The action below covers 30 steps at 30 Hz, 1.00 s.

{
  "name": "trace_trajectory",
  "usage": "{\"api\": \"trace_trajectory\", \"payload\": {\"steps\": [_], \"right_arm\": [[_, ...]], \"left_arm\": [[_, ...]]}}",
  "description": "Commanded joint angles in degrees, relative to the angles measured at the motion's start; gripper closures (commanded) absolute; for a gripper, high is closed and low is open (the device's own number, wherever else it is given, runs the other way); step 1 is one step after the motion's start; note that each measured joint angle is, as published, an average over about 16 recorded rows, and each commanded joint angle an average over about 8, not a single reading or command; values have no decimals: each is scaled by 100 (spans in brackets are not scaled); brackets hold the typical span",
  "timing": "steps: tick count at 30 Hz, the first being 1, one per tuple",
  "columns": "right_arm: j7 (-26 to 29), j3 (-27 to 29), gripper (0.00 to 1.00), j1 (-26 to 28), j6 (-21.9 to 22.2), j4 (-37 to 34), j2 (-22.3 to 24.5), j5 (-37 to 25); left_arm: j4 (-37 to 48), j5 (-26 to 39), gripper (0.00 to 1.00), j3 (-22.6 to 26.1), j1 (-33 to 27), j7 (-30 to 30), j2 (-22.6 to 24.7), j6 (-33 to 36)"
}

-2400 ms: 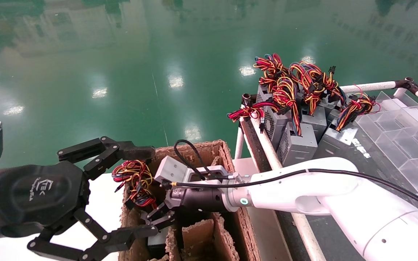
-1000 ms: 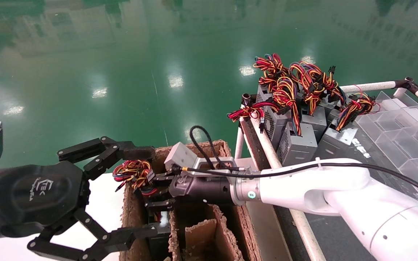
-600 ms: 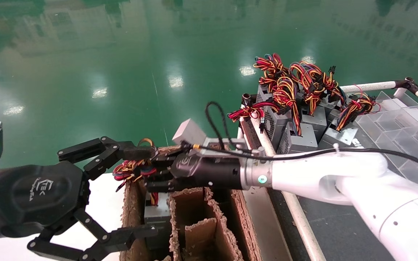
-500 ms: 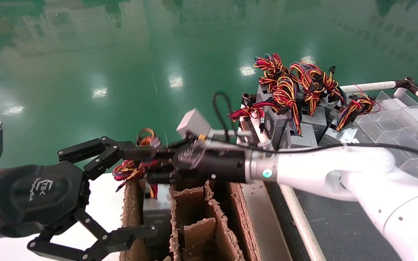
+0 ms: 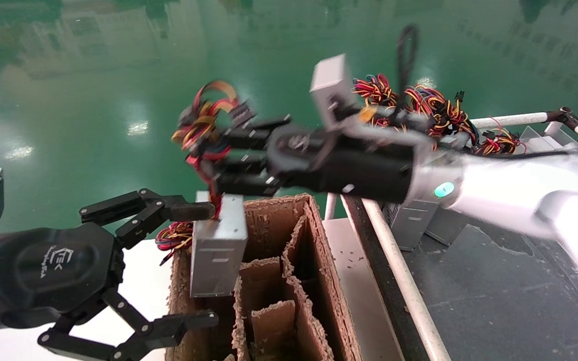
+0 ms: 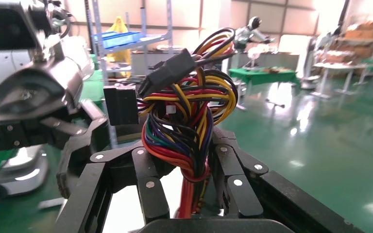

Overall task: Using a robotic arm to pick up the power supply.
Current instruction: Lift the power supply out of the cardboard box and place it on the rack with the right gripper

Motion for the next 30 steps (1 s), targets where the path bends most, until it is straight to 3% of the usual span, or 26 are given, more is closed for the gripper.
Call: {"api": "trace_trajectory", "payload": {"steps": [1,10,22,30], "right_arm": [[-48,54,100,115,-217,-143,64,67],[-10,240,100,606,-351,-267,835,301],[186,318,100,1456,-298,-405,2567,290],[314,209,100,1666,-346,-499,3632,89]], "left_arm": [[0,0,0,0,0,0,0,0],[0,-1,0,1,0,1,-1,-1],[0,-2,0,3,-1,2,-1,-1],[0,-3,0,4,-1,2,-2,-2]]}}
